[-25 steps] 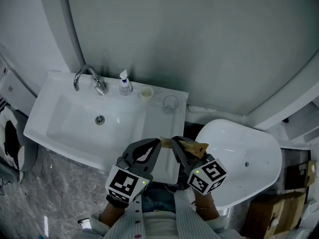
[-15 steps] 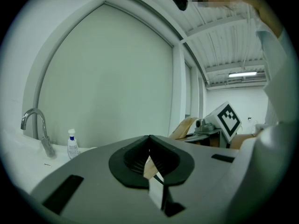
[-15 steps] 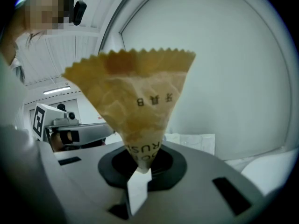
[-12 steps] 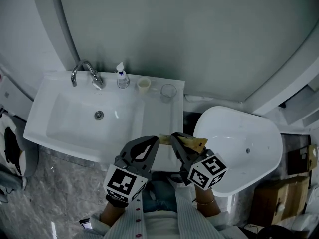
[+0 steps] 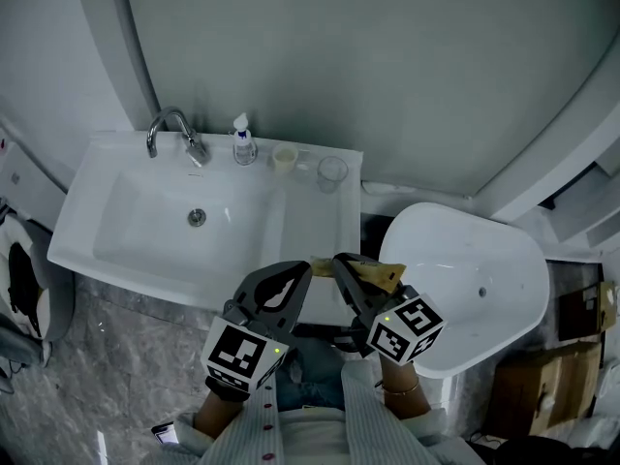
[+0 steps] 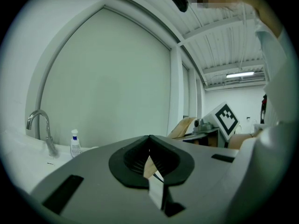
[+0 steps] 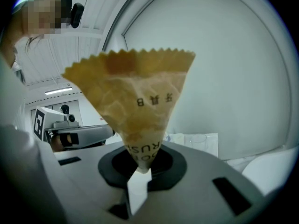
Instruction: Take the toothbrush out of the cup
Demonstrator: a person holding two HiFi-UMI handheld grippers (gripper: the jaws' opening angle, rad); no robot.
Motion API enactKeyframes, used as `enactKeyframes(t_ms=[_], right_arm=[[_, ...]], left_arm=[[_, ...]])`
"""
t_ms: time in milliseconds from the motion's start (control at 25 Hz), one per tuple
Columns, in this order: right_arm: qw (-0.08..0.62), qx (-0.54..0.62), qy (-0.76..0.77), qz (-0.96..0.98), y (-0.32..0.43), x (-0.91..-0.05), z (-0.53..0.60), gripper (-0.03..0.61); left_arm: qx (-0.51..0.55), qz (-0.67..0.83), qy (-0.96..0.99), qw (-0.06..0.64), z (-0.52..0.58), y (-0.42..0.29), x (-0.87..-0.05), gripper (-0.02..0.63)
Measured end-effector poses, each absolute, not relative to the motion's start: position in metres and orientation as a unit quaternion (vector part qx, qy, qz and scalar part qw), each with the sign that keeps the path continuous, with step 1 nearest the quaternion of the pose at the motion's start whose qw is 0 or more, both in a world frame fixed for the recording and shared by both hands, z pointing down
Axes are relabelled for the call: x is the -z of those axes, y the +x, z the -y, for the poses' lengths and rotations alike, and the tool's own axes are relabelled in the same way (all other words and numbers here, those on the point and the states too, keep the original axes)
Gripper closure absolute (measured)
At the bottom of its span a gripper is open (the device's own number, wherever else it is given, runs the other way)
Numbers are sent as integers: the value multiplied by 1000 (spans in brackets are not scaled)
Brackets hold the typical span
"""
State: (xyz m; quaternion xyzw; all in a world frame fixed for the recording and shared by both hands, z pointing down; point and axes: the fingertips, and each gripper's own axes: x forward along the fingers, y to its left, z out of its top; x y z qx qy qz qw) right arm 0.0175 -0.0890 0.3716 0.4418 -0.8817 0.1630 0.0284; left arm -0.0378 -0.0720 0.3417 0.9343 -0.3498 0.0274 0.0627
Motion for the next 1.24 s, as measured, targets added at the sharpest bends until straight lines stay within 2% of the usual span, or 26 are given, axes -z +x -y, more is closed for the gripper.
enactKeyframes(t_ms=[1240], right_arm=[[29, -153, 441, 884, -12, -374, 84, 548]], left_arm=[[-18, 356, 933, 52, 72, -74, -348, 597]])
